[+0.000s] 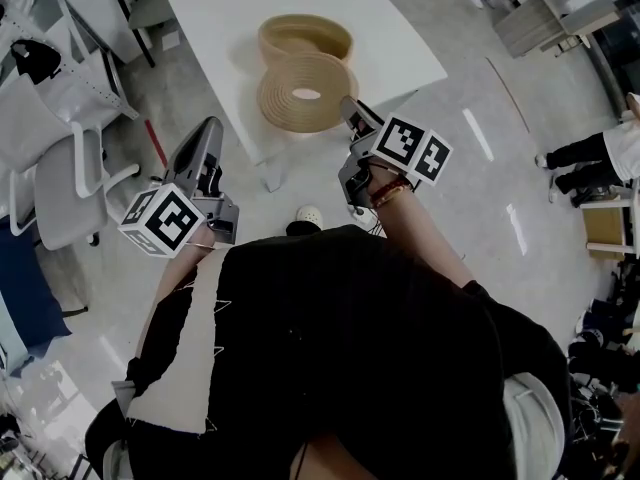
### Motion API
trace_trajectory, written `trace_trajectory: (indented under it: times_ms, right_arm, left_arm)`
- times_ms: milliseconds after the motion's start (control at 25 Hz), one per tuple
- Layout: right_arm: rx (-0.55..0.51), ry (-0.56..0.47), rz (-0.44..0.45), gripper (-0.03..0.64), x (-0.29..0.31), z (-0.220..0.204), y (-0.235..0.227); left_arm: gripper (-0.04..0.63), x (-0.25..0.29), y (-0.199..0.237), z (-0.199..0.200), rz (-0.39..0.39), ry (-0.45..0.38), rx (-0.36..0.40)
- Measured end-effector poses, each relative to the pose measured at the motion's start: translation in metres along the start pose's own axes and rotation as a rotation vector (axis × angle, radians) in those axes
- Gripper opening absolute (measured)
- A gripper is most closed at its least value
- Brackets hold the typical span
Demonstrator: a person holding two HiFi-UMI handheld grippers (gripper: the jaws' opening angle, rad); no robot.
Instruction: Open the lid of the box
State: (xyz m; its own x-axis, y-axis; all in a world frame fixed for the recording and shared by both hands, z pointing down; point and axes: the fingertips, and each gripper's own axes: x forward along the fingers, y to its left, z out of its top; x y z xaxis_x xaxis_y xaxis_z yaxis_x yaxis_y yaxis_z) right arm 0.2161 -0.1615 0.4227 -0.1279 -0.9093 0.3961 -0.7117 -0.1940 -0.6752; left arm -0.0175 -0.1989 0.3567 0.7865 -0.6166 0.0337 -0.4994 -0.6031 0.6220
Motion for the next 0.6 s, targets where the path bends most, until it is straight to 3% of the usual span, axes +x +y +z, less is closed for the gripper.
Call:
trace_trajectory:
  times_ms: [600]
  right_arm:
    - [0.008,-0.023,-0.01,0.089,-0.02,-0.033,0.017]
  left_arm:
    - [0.011,-0.034,0.004,-0.002,-0.019,0.017,0.002]
